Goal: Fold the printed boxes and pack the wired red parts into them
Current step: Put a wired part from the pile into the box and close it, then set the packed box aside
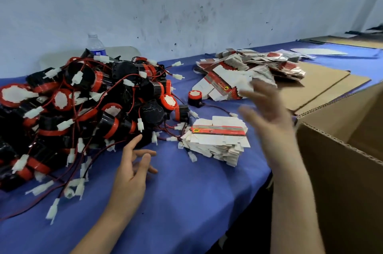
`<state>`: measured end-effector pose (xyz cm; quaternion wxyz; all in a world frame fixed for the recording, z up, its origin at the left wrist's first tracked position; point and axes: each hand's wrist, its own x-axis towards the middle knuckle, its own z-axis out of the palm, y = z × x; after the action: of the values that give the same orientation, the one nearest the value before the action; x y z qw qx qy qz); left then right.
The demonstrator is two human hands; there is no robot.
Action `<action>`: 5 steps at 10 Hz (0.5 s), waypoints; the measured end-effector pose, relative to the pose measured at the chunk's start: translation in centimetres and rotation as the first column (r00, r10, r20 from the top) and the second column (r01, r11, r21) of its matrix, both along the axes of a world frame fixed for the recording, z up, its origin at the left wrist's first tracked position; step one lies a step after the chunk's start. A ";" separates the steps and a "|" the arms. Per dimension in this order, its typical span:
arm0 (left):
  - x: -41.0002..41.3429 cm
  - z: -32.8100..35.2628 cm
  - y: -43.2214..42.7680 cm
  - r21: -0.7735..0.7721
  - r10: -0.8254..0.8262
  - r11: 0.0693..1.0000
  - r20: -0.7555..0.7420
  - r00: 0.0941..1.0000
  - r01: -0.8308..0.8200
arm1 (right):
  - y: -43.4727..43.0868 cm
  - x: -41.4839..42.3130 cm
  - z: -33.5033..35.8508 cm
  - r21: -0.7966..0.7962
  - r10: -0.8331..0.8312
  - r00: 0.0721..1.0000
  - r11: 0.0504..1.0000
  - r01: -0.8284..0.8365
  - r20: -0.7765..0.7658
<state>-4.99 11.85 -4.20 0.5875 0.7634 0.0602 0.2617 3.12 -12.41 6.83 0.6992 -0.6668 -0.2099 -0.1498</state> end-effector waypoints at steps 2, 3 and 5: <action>0.1 -0.1 0.0 0.016 0.011 1.000 -0.030 0.999 -0.011 | 1.1 1.3 -4.2 -0.757 -0.116 0.931 0.621 -0.205 -0.346; 0.0 0.0 -0.1 0.027 0.006 1.000 -0.039 0.999 -0.005 | 1.3 1.4 -4.3 -0.757 -0.173 0.940 0.643 -0.119 -0.295; -0.2 0.0 -0.2 0.047 -0.004 0.999 -0.038 0.999 0.006 | 2.6 0.9 -5.1 -0.848 -0.328 0.935 0.526 0.060 -0.137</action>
<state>-5.17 11.65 -4.16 0.5686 0.7821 0.0630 0.2471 4.03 -9.84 1.69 0.2998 -0.9507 -0.0782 -0.0142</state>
